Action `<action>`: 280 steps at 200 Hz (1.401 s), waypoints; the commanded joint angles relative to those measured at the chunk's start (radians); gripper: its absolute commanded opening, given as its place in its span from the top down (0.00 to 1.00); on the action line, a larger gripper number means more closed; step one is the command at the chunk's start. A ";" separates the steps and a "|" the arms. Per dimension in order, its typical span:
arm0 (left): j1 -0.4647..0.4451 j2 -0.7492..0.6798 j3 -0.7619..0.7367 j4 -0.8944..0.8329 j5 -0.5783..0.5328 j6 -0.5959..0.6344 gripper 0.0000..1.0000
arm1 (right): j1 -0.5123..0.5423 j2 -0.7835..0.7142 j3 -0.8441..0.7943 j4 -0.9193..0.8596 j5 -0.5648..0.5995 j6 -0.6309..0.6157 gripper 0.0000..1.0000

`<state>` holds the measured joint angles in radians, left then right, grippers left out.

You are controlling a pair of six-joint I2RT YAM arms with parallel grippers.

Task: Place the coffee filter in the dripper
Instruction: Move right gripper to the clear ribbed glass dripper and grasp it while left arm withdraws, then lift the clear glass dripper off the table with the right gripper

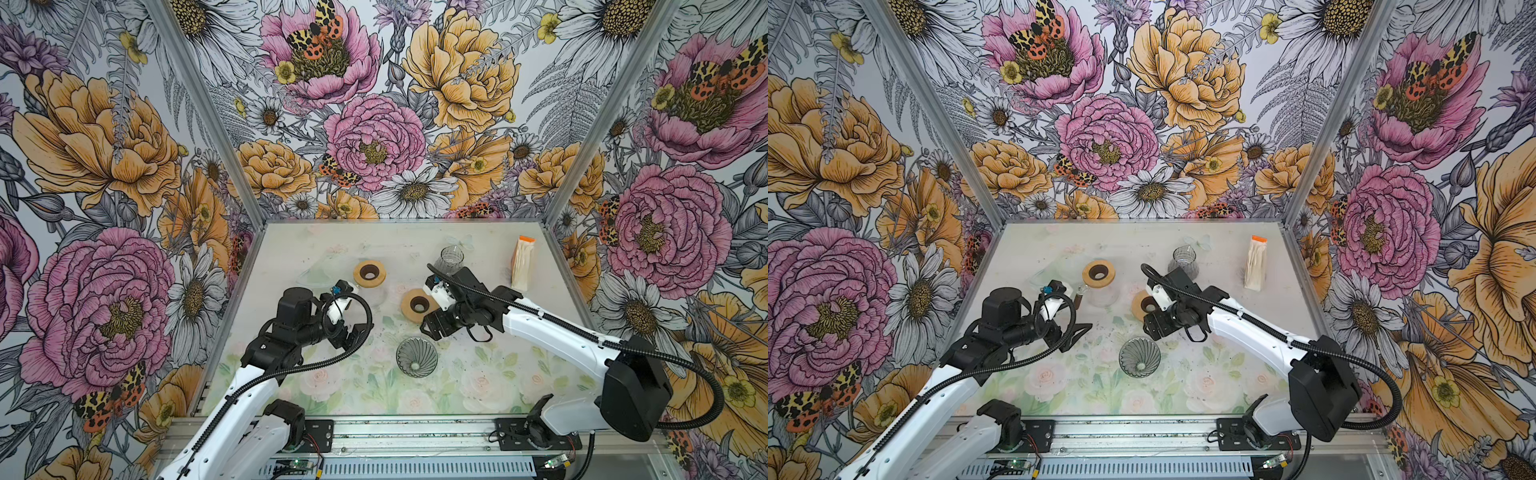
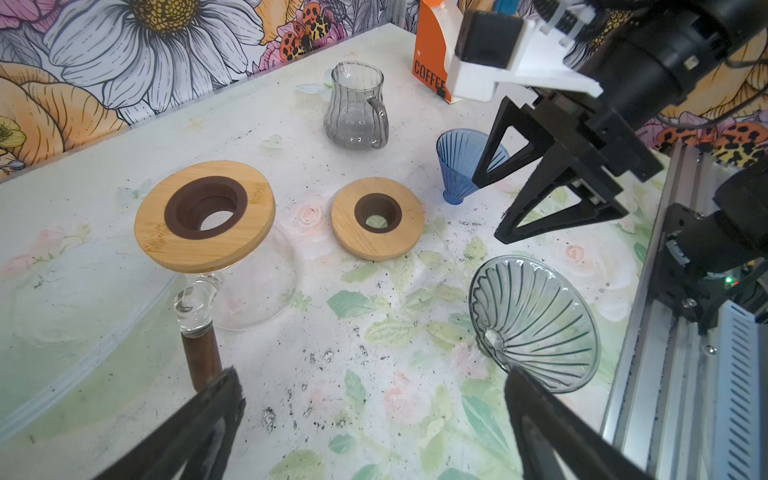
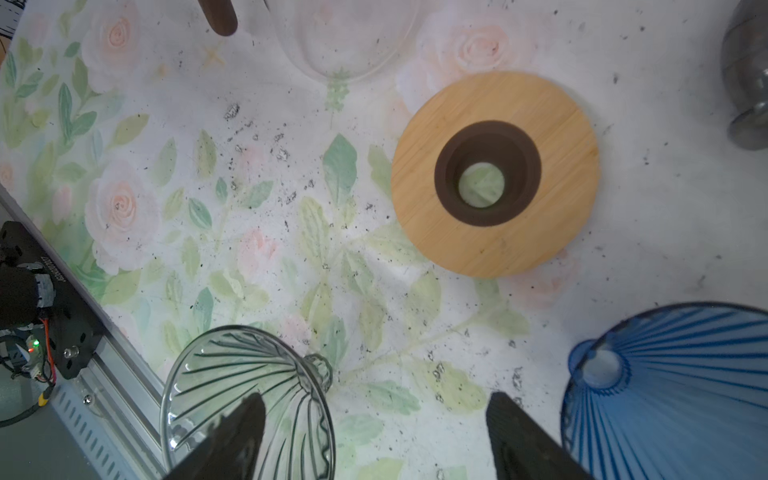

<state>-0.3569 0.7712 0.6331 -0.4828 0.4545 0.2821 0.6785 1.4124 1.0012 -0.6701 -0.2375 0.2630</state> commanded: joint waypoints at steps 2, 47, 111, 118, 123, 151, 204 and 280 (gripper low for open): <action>-0.028 -0.010 -0.029 -0.001 -0.083 0.070 0.01 | 0.012 -0.023 -0.031 -0.005 0.007 0.085 0.17; -0.054 -0.010 -0.054 -0.022 -0.100 0.110 0.01 | 0.047 -0.003 -0.039 -0.002 -0.018 0.100 0.21; -0.054 -0.010 -0.067 -0.028 -0.101 0.126 0.01 | 0.100 0.070 -0.037 0.001 -0.032 0.092 0.28; -0.054 -0.010 -0.068 -0.030 -0.099 0.125 0.01 | 0.102 0.073 -0.041 0.000 -0.032 0.094 0.28; -0.055 -0.011 -0.069 -0.030 -0.098 0.125 0.01 | 0.104 0.072 -0.044 0.000 -0.033 0.095 0.28; -0.054 -0.005 -0.069 -0.029 -0.077 0.125 0.01 | 0.108 0.067 -0.074 0.008 -0.039 0.110 0.34; -0.056 0.025 -0.067 -0.035 -0.052 0.121 0.01 | 0.109 0.072 -0.088 0.029 -0.056 0.086 0.45; -0.068 0.029 -0.058 -0.040 -0.053 0.107 0.01 | 0.109 0.099 -0.074 0.046 -0.062 0.074 0.58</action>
<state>-0.4107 0.7994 0.5774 -0.5133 0.3748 0.3931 0.7807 1.5040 0.9112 -0.6495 -0.2935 0.3466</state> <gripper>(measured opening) 0.987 0.432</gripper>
